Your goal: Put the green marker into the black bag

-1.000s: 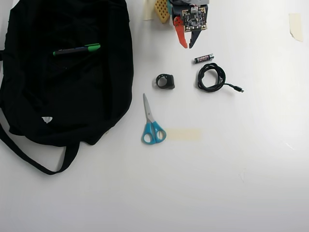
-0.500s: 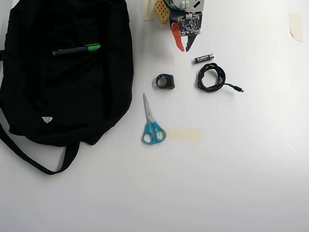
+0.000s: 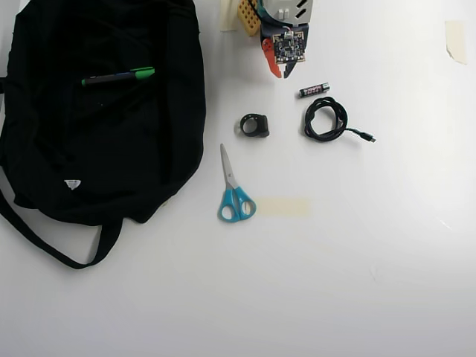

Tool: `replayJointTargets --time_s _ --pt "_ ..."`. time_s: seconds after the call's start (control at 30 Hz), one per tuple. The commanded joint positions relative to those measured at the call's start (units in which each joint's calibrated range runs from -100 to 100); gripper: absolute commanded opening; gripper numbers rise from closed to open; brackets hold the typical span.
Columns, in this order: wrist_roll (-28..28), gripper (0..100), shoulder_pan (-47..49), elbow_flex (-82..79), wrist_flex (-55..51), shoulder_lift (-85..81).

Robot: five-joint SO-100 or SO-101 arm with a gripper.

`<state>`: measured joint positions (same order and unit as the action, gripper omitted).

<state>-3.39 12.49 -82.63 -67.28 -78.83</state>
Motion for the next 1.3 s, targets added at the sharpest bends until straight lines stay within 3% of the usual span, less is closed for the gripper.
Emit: replayJointTargets --time_s 0.0,1.27 --pt "0.3 2 0.1 -0.4 0.1 -2.4" --pt "2.2 3 -2.5 -16.7 -3.9 -20.3"
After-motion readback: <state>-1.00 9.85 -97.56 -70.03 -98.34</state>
